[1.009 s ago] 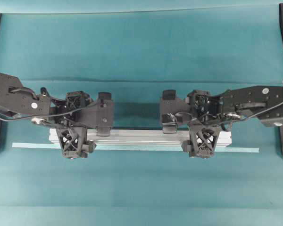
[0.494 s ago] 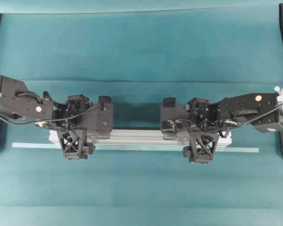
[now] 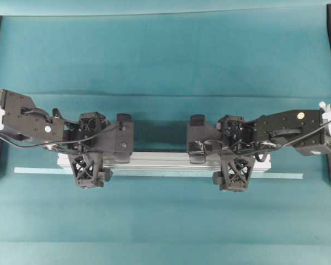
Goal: Lift the metal rail with both hands.
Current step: 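Lower both grippers onto the rail and close them around it, then lift the rail with both grippers and pull it back toward the robot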
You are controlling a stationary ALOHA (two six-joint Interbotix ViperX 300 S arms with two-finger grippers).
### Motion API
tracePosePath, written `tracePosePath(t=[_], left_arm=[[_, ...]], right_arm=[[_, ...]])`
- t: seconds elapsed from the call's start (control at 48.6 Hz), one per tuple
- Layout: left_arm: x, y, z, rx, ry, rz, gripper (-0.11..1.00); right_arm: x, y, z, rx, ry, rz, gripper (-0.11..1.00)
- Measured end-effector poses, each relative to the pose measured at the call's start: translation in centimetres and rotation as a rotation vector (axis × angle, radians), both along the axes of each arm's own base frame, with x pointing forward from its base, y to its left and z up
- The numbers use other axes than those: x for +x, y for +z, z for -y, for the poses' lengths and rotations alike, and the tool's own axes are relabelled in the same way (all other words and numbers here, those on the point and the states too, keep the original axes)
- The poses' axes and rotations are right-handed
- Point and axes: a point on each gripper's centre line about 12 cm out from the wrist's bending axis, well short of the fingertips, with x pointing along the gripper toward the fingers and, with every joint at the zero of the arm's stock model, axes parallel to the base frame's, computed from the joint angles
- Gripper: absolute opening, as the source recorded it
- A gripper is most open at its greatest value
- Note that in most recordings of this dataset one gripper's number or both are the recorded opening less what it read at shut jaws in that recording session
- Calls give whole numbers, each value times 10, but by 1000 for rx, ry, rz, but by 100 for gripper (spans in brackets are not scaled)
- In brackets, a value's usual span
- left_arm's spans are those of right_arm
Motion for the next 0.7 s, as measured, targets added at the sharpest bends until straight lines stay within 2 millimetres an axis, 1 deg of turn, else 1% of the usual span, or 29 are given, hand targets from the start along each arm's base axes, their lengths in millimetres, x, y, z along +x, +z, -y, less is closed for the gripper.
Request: tracePosePath(t=[0.062,0.103,0.144,0.165,0.206,0.288,0.309,0.329,0.7], left_arm=[[0,0,0,-4,8,2,93],[0,0,0,-5,11,2,89],[0,-1,0,-8,16,-1,81],[0,0,0,-9,19,0,77],[0,-1,1,-9,18,-1,64],[0,0,5,-7,1,0,42],[-1,-1,5,-3,-8,-1,38],[-1,-1,5,-4,-9,-1,36],[-6,-3,5,-8,1,-6,36]], right_arm=[[0,0,0,0,0,-2,94],[0,0,0,-1,1,-2,91],[0,0,0,0,0,-3,85],[0,0,0,-1,1,-3,81],[-1,0,0,0,2,-5,72],[0,0,0,1,1,-4,49],[0,0,0,0,2,-5,44],[0,0,0,1,1,-4,40],[0,0,0,2,4,-13,40]])
